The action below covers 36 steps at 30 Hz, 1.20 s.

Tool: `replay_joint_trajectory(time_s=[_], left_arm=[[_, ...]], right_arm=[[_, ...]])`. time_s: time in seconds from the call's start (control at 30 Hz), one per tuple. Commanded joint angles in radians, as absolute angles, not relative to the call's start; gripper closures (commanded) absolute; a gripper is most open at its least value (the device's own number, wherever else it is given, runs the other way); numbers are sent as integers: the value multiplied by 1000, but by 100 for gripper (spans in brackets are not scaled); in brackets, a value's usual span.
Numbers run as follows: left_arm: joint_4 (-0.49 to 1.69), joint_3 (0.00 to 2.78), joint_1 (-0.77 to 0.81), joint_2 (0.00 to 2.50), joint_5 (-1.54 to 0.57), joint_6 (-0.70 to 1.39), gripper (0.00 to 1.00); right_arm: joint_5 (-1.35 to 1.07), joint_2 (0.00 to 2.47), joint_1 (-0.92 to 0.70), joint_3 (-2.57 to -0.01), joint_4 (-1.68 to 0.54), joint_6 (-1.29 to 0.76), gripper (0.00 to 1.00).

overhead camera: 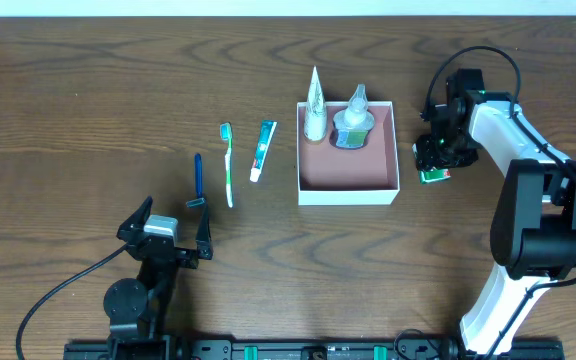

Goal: Pack container
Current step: 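Lift the Dettol soap bar and carry it toward the box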

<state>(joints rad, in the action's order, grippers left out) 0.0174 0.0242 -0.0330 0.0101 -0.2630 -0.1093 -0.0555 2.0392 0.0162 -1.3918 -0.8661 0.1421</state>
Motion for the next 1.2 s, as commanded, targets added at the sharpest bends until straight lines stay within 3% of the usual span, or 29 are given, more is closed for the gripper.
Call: replay_joint_trajectory(time_s=[0.0, 0.23, 0.37, 0.67, 1.17], left_arm=[[47, 4, -38, 5, -280, -119, 2], [47, 4, -38, 5, -280, -119, 2], [48, 4, -38, 5, -280, -119, 2], [47, 4, -38, 5, -280, -119, 2], [47, 4, -38, 5, -280, -119, 2]], right_arm=[[-60, 2048, 8, -1383, -856, 135, 53], [-59, 2048, 8, -1383, -855, 135, 67], [-59, 2048, 8, -1386, -851, 136, 69], [-60, 2039, 8, -1482, -915, 136, 95], [-60, 2035, 8, -1868, -1256, 136, 93]])
